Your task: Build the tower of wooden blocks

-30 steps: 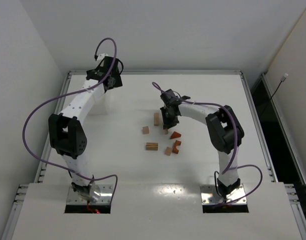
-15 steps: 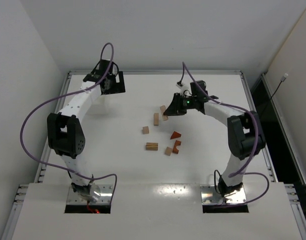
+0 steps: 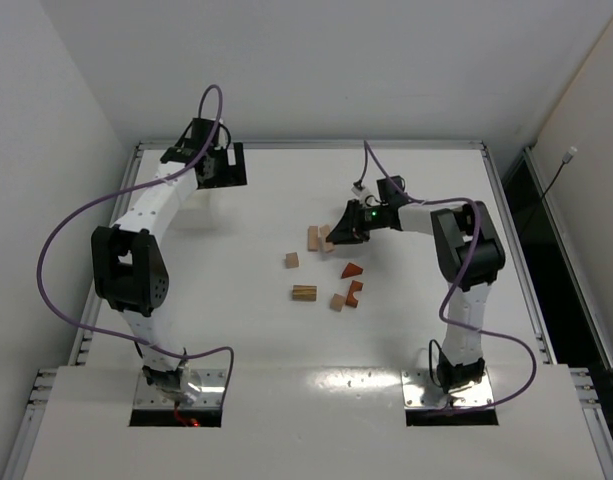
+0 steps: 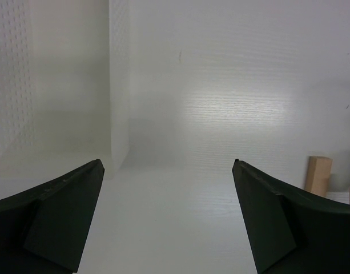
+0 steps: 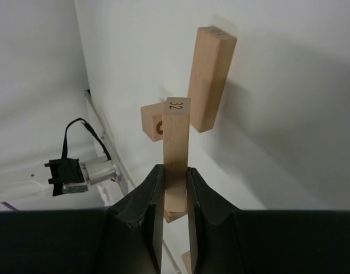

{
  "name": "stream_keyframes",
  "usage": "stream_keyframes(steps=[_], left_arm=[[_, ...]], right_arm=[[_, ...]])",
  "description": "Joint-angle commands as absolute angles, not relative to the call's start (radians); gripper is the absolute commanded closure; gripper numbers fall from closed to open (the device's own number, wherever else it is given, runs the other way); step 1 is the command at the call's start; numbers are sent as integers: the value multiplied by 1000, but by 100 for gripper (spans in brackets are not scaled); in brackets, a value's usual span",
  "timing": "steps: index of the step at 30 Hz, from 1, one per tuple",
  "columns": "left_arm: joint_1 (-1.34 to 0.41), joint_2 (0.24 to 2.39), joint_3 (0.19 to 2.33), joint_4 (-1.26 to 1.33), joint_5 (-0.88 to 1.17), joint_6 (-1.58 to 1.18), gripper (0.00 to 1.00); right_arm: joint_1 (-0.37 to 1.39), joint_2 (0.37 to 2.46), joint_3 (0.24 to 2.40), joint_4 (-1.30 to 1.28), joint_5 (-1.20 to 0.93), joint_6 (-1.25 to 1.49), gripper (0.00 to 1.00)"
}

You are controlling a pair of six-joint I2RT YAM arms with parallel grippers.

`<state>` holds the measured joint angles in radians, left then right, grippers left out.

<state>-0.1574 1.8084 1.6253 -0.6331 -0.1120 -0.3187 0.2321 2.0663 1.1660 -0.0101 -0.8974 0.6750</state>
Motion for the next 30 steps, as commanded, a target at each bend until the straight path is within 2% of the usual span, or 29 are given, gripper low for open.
stream_keyframes(steps=[1, 22, 27, 30], left_arm=[[-152, 1775, 1621, -604, -110, -307, 6], [-152, 1812, 1631, -604, -120, -307, 6], [-152, 1821, 1640, -604, -120, -307, 6], [-152, 1830, 1640, -604, -120, -307, 6]], right_arm=[[227, 2101, 1238, 23, -910, 687, 100], [236, 2227, 1333, -41, -796, 709, 100], [245, 2227, 1333, -66, -749, 719, 90], [245, 2227, 1342, -98, -729, 719, 79]])
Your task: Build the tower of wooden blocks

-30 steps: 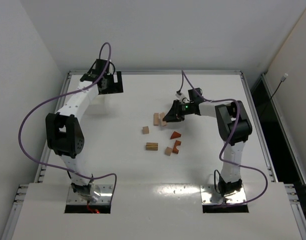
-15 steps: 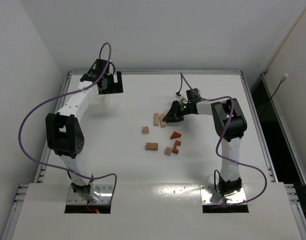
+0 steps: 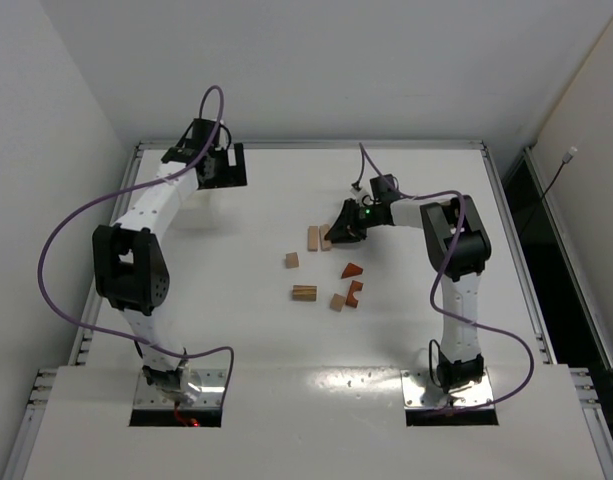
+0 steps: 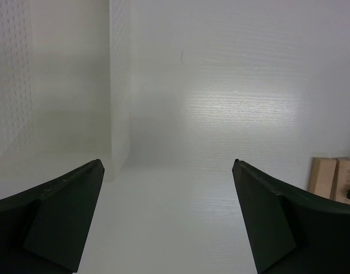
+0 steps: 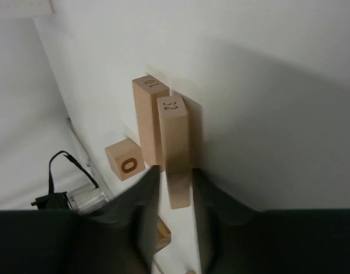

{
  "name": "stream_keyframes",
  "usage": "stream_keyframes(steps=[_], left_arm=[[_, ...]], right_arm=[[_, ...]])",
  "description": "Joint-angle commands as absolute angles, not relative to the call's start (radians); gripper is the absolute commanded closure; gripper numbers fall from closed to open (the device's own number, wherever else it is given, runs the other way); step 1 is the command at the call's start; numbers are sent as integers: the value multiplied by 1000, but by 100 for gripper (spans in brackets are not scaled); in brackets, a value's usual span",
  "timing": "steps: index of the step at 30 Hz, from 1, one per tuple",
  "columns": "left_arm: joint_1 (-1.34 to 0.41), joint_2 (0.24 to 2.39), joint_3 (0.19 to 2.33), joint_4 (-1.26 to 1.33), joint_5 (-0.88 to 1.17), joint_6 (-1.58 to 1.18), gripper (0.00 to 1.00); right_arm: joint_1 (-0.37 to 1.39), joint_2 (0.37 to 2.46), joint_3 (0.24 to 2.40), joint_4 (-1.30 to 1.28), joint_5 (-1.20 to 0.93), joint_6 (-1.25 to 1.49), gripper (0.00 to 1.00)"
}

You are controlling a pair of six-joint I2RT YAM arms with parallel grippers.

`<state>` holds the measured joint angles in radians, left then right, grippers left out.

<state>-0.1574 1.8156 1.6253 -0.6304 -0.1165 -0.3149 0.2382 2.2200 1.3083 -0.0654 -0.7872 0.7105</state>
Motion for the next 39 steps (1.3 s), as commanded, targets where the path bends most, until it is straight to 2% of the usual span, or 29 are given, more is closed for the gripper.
stream_keyframes(steps=[1, 6, 16, 24, 39], left_arm=[[-152, 1830, 1640, -604, -120, -307, 6], [-152, 1839, 1649, -604, -120, -307, 6], [-152, 1848, 1649, -604, -100, -316, 6], [-152, 1858, 1649, -604, -81, -316, 6], [-152, 1876, 1649, -604, -72, -325, 6]], right_arm=[[245, 2236, 1342, -110, -718, 719, 70], [245, 2237, 1331, -121, -707, 719, 57], [245, 2218, 1322, -150, -663, 689, 54], [245, 2198, 1365, -249, -522, 631, 44], [274, 2198, 1388, -284, -483, 598, 43]])
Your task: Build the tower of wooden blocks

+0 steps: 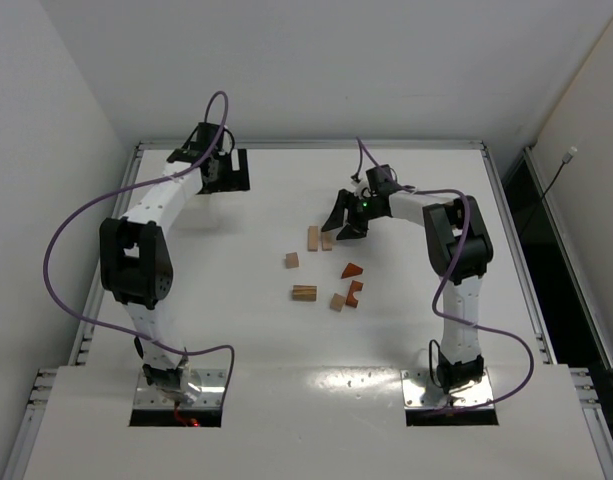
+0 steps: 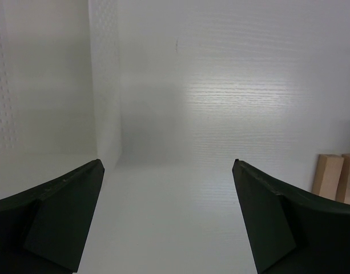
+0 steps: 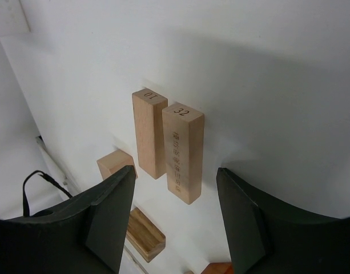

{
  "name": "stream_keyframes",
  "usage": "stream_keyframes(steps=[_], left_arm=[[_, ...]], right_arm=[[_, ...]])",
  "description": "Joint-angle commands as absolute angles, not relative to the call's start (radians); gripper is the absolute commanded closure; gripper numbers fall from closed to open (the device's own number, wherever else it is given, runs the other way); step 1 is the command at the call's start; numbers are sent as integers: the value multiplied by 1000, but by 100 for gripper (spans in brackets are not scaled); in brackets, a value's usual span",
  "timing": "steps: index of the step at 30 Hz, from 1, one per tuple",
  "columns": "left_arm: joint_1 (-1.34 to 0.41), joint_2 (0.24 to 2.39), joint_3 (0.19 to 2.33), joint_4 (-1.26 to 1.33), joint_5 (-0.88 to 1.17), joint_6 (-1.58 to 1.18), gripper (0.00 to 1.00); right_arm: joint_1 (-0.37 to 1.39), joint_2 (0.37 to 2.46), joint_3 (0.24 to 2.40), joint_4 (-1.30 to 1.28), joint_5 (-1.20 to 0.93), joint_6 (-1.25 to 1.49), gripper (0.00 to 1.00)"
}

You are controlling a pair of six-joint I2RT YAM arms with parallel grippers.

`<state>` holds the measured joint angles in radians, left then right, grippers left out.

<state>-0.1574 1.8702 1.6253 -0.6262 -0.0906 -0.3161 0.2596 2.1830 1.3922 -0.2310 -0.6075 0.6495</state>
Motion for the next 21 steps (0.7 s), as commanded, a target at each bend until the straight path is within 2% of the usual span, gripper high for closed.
stream_keyframes(steps=[1, 21], left_arm=[[-152, 1876, 1649, -604, -72, -325, 6], [-114, 1876, 1640, -604, -34, -334, 6]], right_arm=[[275, 2198, 1388, -284, -483, 598, 43], [354, 2207, 1378, -235, -541, 650, 43]])
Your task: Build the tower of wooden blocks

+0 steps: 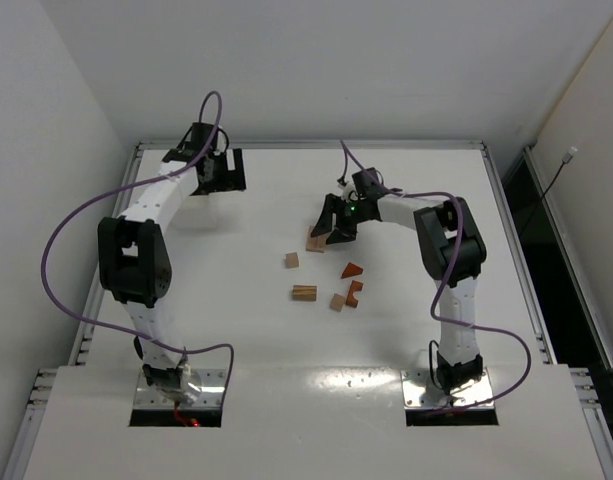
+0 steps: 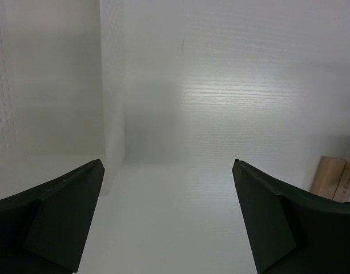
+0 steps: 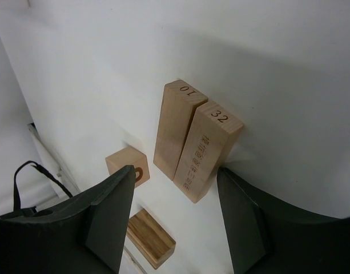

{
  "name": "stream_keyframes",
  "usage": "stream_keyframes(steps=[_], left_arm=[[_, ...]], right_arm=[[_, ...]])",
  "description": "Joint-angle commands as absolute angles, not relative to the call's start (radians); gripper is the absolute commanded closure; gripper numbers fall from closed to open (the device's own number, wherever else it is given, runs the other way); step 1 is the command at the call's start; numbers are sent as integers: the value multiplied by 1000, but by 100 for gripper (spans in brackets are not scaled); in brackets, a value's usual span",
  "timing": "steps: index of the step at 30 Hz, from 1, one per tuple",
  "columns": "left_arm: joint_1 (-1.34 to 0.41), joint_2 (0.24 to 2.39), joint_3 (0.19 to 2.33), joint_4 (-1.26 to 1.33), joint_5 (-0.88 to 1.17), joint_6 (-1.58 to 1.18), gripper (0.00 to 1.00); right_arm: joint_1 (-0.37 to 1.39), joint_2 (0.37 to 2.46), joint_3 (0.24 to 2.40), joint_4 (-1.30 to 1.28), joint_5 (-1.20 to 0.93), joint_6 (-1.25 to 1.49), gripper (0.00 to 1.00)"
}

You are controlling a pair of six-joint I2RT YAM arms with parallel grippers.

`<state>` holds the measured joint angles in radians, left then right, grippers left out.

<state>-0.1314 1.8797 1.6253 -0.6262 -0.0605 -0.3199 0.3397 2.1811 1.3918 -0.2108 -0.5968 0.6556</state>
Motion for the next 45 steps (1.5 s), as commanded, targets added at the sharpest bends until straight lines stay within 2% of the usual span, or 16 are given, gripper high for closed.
stream_keyframes(steps=[1, 29, 37, 45], left_arm=[[-114, 1876, 1640, -604, -34, -334, 6], [-104, 1887, 1640, -604, 3, -334, 6], [-104, 1887, 1622, -595, 3, -334, 6], [-104, 1867, 1602, -595, 23, -344, 6]], right_arm=[[354, 2207, 1378, -235, -541, 650, 43], [345, 2249, 1471, -293, -454, 612, 42], [305, 2131, 1390, -270, -491, 578, 39], [218, 1947, 1207, -288, -463, 522, 38]])
